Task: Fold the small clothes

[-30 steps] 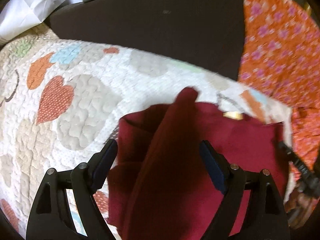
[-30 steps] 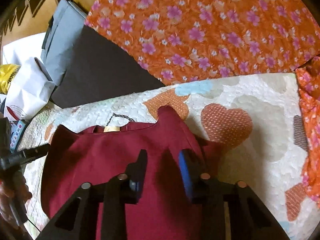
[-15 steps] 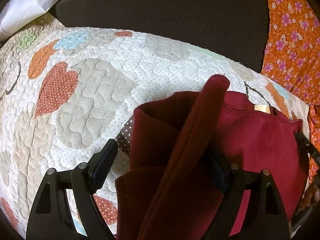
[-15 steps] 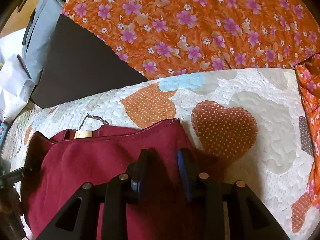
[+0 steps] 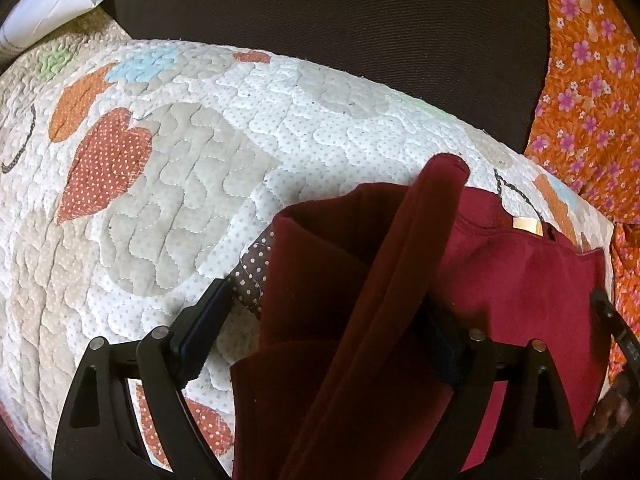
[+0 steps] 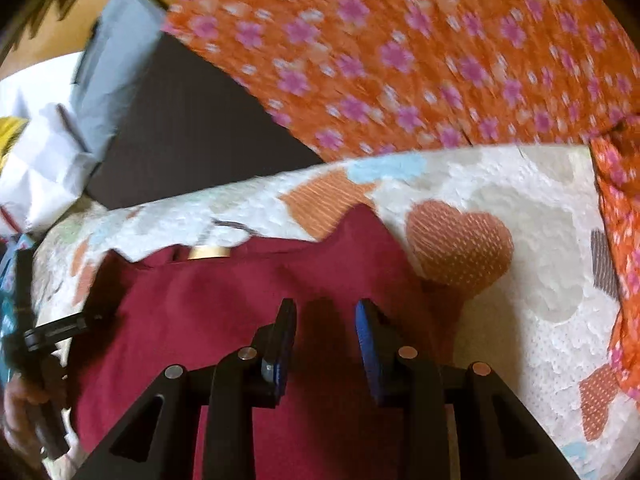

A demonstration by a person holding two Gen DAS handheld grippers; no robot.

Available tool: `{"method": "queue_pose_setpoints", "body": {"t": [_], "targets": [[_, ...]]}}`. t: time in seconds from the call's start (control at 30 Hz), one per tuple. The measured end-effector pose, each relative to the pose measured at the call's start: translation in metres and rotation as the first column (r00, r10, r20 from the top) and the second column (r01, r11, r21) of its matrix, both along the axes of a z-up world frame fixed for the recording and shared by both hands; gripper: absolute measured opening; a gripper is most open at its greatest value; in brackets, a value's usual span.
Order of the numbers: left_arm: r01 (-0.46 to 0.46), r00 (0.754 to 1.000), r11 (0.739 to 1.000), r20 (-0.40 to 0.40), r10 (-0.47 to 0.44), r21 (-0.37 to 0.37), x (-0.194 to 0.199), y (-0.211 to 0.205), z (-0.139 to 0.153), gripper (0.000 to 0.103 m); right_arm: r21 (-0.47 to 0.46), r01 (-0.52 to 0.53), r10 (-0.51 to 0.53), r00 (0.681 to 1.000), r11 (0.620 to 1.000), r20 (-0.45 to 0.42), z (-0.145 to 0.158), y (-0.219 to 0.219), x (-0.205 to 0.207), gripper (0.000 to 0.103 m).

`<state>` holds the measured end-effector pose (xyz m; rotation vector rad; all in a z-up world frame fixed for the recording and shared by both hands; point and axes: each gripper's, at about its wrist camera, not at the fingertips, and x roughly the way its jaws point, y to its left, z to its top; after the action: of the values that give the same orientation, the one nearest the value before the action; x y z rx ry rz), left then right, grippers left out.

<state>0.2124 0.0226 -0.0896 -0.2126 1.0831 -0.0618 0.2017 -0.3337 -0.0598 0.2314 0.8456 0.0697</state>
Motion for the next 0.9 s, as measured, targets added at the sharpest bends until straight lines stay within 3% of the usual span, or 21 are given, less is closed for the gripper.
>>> {"method": "queue_pose_setpoints", "body": {"t": [0.2,0.37,0.63,0.9], "targets": [[0.004,1.000,1.000,0.025,-0.004,0.017,0.002,-0.008,-0.004,0.096,-0.038,0.022,-0.021,0.999,0.999,0.036,-0.014,-0.003,0.016,0.030],[0.002,0.998,0.999,0.057,-0.005,0.047,0.001,-0.017,-0.007,0.099,-0.056,0.023,-0.019,0.997,0.998,0.079,-0.016,0.001,0.013,0.036],[0.002,0.995,0.998,0.103,-0.008,0.059,-0.003,-0.019,-0.010,0.101,0.038,0.004,-0.008,0.995,0.999,0.104,-0.020,-0.008,0.009,0.041],[0.000,0.992,0.998,0.130,-0.009,0.068,-0.004,-0.020,-0.011,0.102,0.034,0.005,-0.008,0.995,0.999,0.103,-0.022,-0.004,0.008,0.043]]}}
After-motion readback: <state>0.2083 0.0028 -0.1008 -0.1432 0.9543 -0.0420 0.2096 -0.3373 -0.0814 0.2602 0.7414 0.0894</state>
